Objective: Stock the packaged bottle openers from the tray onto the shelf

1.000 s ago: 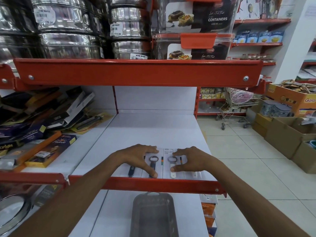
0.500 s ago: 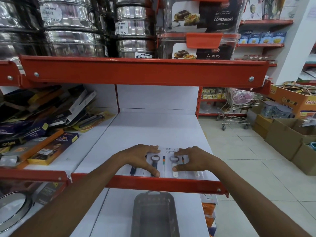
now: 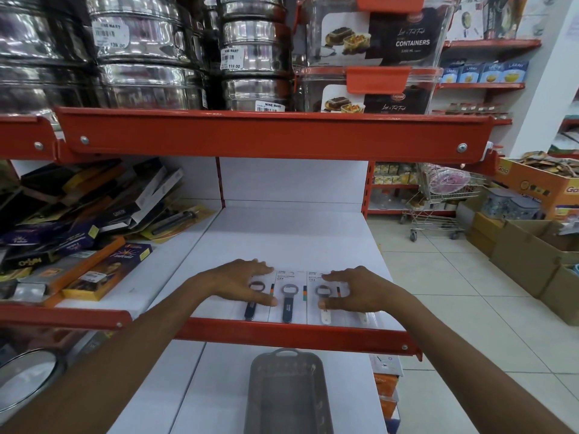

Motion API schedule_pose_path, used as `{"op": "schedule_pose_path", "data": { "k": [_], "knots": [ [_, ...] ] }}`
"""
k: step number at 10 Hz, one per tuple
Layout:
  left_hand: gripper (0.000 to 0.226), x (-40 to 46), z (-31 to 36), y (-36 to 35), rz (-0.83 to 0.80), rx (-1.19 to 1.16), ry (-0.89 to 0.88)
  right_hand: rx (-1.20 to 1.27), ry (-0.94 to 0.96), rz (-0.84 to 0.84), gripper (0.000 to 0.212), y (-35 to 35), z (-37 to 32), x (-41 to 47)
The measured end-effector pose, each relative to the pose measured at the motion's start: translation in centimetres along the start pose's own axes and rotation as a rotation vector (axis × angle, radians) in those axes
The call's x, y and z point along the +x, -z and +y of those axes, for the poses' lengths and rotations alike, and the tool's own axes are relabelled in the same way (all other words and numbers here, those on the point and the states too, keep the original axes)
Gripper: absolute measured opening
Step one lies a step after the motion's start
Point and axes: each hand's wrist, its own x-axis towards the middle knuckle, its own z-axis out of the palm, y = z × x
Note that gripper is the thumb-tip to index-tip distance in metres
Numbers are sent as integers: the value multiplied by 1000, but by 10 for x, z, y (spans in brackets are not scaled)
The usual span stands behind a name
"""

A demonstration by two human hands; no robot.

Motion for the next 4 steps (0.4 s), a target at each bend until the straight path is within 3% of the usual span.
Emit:
{"op": "schedule_pose_path", "data": {
  "k": [3, 4],
  "knots": [
    [84, -6, -1, -17, -8, 32, 17, -15, 9, -2, 75, -3, -16, -4],
    [89, -18, 5, -14, 145, 70, -30, -117, 62, 280, 65, 1, -32, -15]
  ]
}}
